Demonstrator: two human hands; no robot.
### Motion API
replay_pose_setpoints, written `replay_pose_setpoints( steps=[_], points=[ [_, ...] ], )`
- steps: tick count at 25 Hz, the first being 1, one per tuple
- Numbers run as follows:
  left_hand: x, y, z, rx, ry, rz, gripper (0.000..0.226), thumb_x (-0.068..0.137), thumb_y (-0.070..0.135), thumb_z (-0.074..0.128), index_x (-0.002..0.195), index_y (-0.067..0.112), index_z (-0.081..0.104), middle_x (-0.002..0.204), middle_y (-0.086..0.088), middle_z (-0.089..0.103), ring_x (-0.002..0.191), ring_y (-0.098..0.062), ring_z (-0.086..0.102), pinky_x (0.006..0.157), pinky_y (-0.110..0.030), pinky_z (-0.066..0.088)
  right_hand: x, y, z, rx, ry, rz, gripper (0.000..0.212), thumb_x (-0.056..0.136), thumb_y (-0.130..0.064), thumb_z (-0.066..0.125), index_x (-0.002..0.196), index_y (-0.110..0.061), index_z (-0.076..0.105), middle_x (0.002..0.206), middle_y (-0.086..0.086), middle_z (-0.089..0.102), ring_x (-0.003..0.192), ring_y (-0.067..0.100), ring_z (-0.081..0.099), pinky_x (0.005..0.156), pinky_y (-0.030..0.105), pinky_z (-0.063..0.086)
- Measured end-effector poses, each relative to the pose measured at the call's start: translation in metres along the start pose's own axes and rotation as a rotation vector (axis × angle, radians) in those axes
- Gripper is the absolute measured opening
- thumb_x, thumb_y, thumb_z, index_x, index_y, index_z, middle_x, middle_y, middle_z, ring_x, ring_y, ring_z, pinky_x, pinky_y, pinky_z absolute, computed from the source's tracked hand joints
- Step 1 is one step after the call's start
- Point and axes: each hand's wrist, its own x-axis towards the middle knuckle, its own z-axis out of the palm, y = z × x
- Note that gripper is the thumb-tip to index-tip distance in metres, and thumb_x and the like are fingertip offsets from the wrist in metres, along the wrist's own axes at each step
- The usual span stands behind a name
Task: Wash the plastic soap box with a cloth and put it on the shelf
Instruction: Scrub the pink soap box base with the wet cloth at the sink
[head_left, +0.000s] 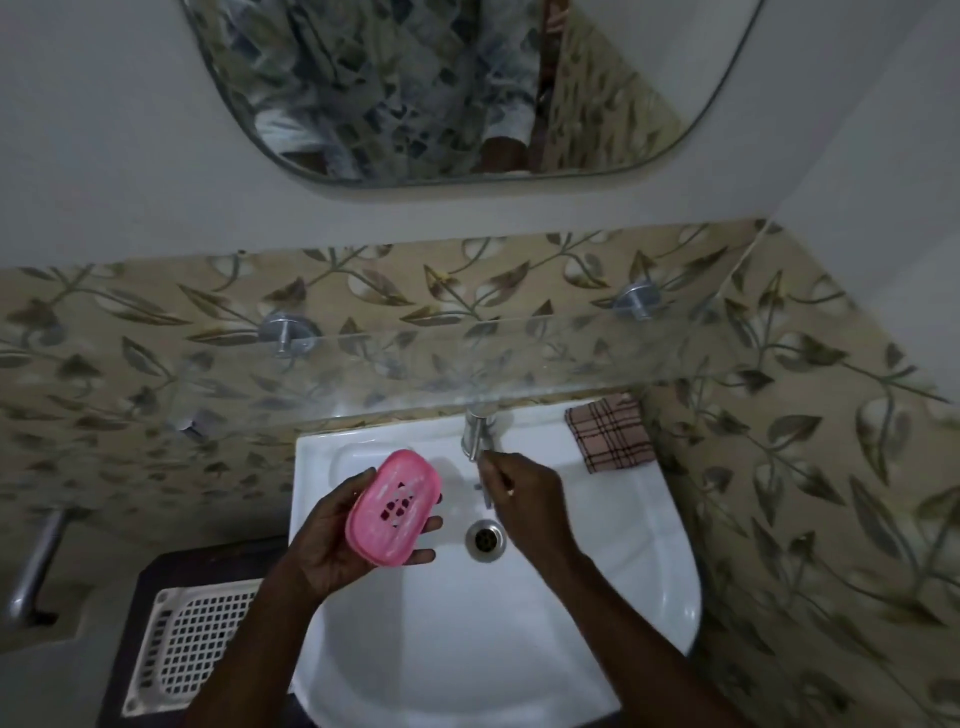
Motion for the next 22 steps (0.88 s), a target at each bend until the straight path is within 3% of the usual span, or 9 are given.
replay_pose_setpoints(
  steps=[3,5,7,10,13,15,18,20,22],
  points=[
    [0.001,-0.002,0.002,-0.011,0.104,0.006,0.072,0.086,0.043,0.058,0.141,-0.004,0.049,0.145,-0.029,0.048,0.118,-0.05,0.057,0.103,-0.064,0.041,0.003,0.078,-0.038,-0.333,0.205,-0.1,0.009,0.085,-0.015,0.069,0.091,-0.011,0.073,0.086,0.009,0.071,0.081,0.028,0.068,0.071,0.039,0.057],
    [0.004,-0.003,0.0,-0.015,0.171,-0.002,0.074,0.087,0.047,0.055,0.141,-0.004,0.049,0.138,-0.03,0.053,0.108,-0.047,0.062,0.096,-0.058,0.049,0.019,0.13,-0.054,-0.543,-0.09,0.035,0.062,0.079,-0.022,0.078,0.136,-0.007,0.056,0.137,0.024,0.055,0.129,0.044,0.049,0.109,0.052,0.038],
    [0.007,-0.003,-0.001,-0.017,0.21,0.0,0.078,0.085,0.055,0.056,0.134,-0.006,0.055,0.131,-0.031,0.058,0.104,-0.045,0.063,0.093,-0.055,0.052,0.028,0.17,-0.063,-0.798,-0.438,0.054,0.105,0.078,-0.04,0.079,0.154,-0.008,0.014,0.161,0.024,0.012,0.149,0.045,0.011,0.12,0.055,0.01],
    [0.007,-0.005,-0.001,-0.033,0.212,0.007,0.078,0.086,0.059,0.055,0.129,-0.007,0.061,0.13,-0.029,0.06,0.108,-0.045,0.062,0.1,-0.058,0.046,0.031,0.187,-0.057,-0.932,-0.442,-0.08,0.085,0.076,-0.013,0.081,0.148,-0.001,0.036,0.146,0.034,0.043,0.129,0.053,0.046,0.098,0.066,0.044],
    [-0.008,-0.013,0.007,-0.091,0.183,0.03,0.075,0.089,0.054,0.055,0.134,-0.006,0.056,0.136,-0.026,0.056,0.115,-0.045,0.057,0.104,-0.062,0.04,0.023,0.172,-0.05,-0.589,-0.04,-0.156,0.041,0.092,0.002,0.044,0.129,-0.003,0.06,0.122,0.02,0.067,0.106,0.038,0.067,0.077,0.05,0.059],
    [-0.024,-0.017,0.017,-0.081,0.209,0.051,0.077,0.087,0.052,0.056,0.137,-0.006,0.053,0.136,-0.026,0.054,0.112,-0.044,0.058,0.101,-0.06,0.043,0.016,0.154,-0.049,-0.047,0.077,0.273,0.039,0.095,-0.004,0.048,0.129,-0.016,0.063,0.131,0.003,0.065,0.115,0.022,0.064,0.092,0.039,0.055],
    [-0.047,-0.018,0.035,-0.047,0.216,0.058,0.077,0.088,0.052,0.054,0.138,-0.006,0.051,0.133,-0.029,0.054,0.107,-0.044,0.059,0.096,-0.056,0.047,-0.021,0.103,-0.056,0.894,0.108,0.868,0.03,0.09,0.001,0.061,0.12,0.0,0.064,0.12,0.026,0.067,0.107,0.04,0.066,0.087,0.049,0.057],
    [-0.056,-0.016,0.043,-0.005,0.198,0.028,0.078,0.089,0.054,0.053,0.136,-0.007,0.052,0.129,-0.03,0.056,0.105,-0.043,0.06,0.096,-0.055,0.047,-0.048,0.06,-0.061,0.976,-0.027,0.823,0.024,0.085,0.0,0.068,0.108,-0.004,0.069,0.106,0.022,0.073,0.093,0.037,0.072,0.074,0.041,0.061],
    [-0.063,-0.013,0.052,0.059,0.233,0.029,0.079,0.088,0.058,0.051,0.131,-0.008,0.056,0.123,-0.032,0.06,0.099,-0.043,0.064,0.091,-0.054,0.051,-0.063,0.008,-0.07,0.841,-0.126,0.481,0.019,0.077,-0.012,0.075,0.095,-0.01,0.068,0.089,0.01,0.077,0.076,0.027,0.072,0.064,0.03,0.056]
  ],
)
